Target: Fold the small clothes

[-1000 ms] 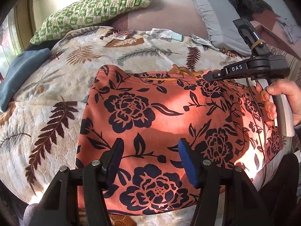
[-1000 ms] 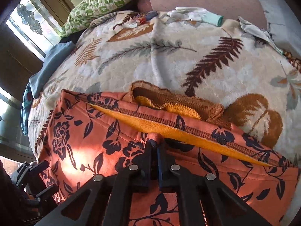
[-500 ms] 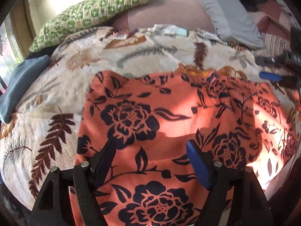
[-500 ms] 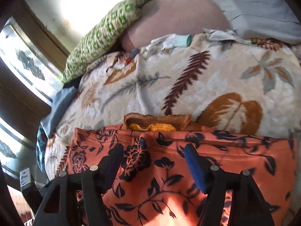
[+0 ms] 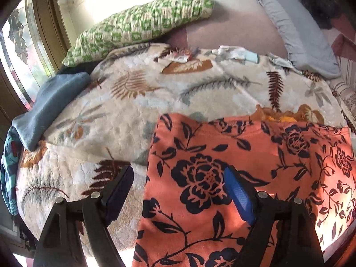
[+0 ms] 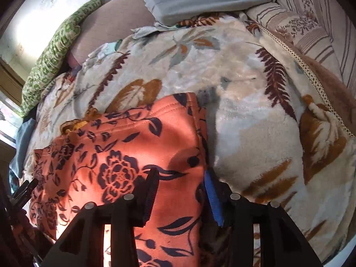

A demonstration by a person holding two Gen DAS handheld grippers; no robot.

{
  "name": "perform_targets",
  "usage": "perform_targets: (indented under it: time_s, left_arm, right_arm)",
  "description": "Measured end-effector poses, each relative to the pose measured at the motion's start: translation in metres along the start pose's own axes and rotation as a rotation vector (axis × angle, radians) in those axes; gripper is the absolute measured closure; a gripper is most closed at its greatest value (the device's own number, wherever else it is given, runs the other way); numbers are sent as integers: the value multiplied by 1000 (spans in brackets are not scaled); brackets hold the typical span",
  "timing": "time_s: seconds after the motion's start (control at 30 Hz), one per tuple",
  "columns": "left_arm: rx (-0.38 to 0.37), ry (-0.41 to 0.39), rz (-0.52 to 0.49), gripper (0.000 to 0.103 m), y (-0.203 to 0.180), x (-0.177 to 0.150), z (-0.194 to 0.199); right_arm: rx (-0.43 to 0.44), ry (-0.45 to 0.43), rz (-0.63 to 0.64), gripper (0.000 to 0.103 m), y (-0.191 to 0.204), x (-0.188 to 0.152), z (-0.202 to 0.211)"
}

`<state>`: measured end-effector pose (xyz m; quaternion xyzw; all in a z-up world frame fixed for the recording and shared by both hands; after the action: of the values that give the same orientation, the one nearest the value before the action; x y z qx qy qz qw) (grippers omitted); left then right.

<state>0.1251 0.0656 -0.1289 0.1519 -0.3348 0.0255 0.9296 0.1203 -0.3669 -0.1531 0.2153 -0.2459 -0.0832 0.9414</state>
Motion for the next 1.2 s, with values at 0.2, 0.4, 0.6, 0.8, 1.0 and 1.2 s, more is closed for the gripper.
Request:
perform_targets:
  time_s: [0.2,0.4,0.6,0.8,1.0,1.2]
  left_arm:
    - [51,136,-32,14,-7,-21,-53]
    - [24,65,39,15,4,-5,-21]
    - [60,129,-30,14,-15,-14,-44]
    - [30,180,54,11,-3,-16,-46]
    - [12,102,91,11,12,-9,-5]
    - [-33,63,110,11,13,-17,33]
  right_arm:
    - [173,-13,77,38,44,-11,10]
    - [27,80,-7,41,12,-34,-11]
    - [96,-4,108,38,55,12,4]
    - [14,87,-82,36,-11,25,-61]
    - [75,-27,5,35,34,11,1]
    - [124,17,-35,33,45,-53,27]
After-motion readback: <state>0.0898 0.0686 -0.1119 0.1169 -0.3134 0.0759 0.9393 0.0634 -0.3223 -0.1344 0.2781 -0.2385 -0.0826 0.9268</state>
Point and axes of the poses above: each gripper's, at about its wrist camera, not at the fingertips, and z roughly against the way its jaws point, y to its left, x to its top, the point moved 5 cm from there along -z, roughly the way its jaws point, and after that the axes turned 12 degrees about x, right-handed, at the moved point
